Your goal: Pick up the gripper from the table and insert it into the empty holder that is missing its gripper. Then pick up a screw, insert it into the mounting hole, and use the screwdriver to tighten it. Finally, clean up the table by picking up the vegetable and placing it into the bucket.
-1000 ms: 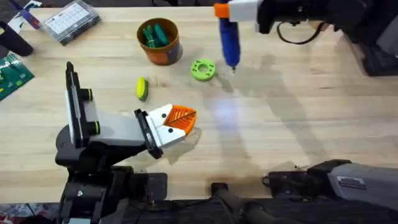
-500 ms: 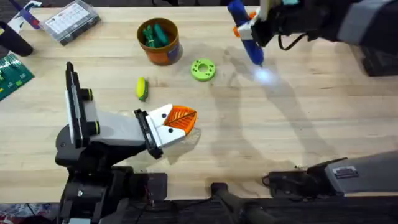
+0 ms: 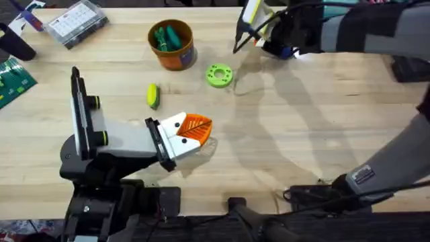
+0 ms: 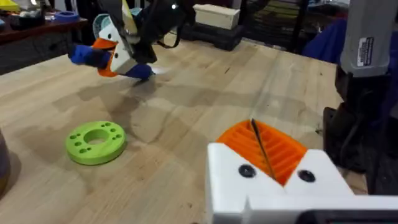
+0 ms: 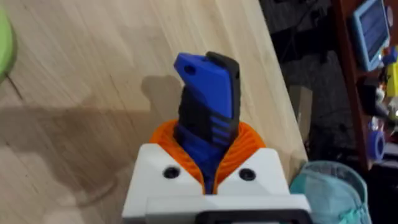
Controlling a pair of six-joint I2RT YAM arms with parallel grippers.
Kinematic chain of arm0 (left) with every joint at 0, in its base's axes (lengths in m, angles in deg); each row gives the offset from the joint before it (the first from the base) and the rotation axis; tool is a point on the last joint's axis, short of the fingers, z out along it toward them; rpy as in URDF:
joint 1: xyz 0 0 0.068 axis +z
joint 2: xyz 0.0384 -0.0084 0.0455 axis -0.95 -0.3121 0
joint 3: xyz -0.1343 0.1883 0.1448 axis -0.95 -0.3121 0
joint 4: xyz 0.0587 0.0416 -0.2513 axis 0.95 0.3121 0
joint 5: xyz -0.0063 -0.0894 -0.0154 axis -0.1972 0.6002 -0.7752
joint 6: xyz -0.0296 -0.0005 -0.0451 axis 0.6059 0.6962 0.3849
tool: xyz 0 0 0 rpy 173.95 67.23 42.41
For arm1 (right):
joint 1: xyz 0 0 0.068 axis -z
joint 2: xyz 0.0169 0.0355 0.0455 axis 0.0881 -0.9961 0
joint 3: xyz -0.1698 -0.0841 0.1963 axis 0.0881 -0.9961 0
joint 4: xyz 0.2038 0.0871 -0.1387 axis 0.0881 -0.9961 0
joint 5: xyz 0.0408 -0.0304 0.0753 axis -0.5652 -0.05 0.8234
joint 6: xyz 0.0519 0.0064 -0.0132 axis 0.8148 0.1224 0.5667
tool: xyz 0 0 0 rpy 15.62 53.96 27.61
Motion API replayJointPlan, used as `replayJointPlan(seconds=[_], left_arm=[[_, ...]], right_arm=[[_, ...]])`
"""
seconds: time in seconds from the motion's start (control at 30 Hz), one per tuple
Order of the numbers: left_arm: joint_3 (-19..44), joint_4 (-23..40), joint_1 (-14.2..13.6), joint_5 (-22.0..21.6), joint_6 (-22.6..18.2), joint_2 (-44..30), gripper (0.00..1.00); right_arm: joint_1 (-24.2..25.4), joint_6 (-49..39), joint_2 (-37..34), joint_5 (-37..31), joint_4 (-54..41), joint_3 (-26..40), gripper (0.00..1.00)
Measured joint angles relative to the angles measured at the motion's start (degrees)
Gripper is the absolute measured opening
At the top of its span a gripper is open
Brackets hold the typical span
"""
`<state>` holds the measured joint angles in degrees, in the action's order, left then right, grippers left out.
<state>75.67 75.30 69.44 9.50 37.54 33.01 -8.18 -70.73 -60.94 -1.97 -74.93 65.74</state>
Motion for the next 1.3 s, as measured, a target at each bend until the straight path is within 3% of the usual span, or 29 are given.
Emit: replayJointPlan(seconds=[0.4,0.43,0.6,0.63,0.67,1.3], left_arm=[[0.00,0.00,0.00,0.00,0.00,0.00,0.015],[0.00,0.00,0.00,0.00,0.00,0.00,0.015],[0.00,0.00,0.00,0.00,0.00,0.00,0.015],[0.00,0.00,0.00,0.00,0.00,0.00,0.015],[0.00,0.00,0.00,0.00,0.00,0.00,0.015],[0.00,0.00,0.00,-0.03,0.00,0.00,0.015]], right_arm=[[-2.60,-7.30,-5.21,-0.76,0.78,1.29,0.054],[-2.68,-7.16,-5.34,-0.67,0.73,1.38,0.121],[-2.83,-6.96,-5.61,0.02,1.00,2.30,0.810],[-2.84,-7.14,-5.61,0.00,1.27,2.59,0.923],[-2.84,-7.15,-5.53,0.07,1.17,2.88,0.976],[-5.42,-7.09,-5.50,0.26,0.32,3.02,0.994]])
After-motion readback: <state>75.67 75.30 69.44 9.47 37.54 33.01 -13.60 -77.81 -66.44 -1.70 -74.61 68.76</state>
